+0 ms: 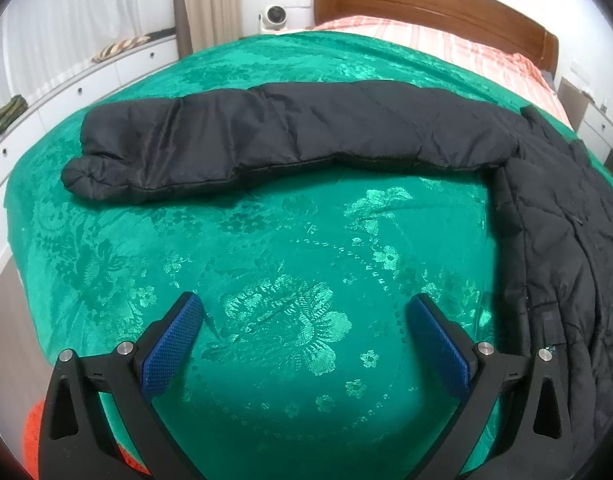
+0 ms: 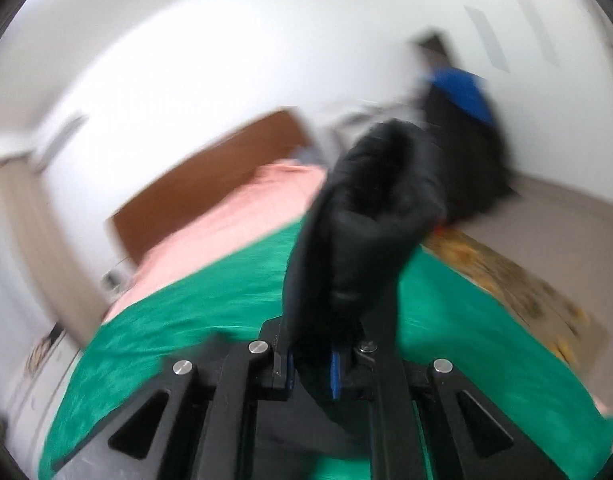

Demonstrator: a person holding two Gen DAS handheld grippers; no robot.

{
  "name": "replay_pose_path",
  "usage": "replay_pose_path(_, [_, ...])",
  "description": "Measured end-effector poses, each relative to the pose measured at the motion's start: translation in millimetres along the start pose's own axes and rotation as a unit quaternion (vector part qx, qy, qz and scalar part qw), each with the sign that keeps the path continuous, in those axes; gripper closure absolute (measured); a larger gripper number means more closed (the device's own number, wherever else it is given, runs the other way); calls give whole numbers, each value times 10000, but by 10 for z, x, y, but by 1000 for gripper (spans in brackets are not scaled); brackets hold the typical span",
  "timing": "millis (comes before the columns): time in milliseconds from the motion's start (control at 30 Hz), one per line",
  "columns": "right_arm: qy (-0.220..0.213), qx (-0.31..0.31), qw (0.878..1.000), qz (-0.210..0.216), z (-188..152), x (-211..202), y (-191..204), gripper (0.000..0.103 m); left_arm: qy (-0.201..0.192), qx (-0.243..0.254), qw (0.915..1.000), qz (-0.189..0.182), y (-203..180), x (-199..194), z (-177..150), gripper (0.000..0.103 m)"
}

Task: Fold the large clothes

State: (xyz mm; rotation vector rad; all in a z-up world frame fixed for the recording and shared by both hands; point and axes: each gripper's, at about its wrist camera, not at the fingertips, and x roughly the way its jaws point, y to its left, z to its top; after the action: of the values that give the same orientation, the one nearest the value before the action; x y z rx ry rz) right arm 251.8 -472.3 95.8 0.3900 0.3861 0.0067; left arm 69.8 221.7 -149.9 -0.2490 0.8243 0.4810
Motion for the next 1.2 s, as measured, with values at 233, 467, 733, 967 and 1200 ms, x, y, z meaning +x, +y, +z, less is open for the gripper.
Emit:
replay_pose_path(233, [593, -1108, 9849, 1195, -563, 777, 2237, 88, -11, 62, 9999, -88, 23, -28, -20, 0])
replay_pose_path(467, [2285, -1008, 9540, 1661, -2317, 1392, 3091, 22, -61, 182, 9998, -19, -21, -40, -61, 0])
replay_pose_path(733, [1989, -1611, 9459, 1996, -2884, 264, 2809, 22, -80, 136, 9999, 39, -54, -46, -80, 0])
replay_pose_path(967, [771, -2030, 9679, 1265, -2680, -702, 1830, 13, -127, 158, 9997, 156, -97, -63, -115, 0])
replay_pose_path(1200, [572, -845, 9932, 554, -2464, -773, 930, 9, -250, 251, 9988, 345, -189, -68, -175, 0])
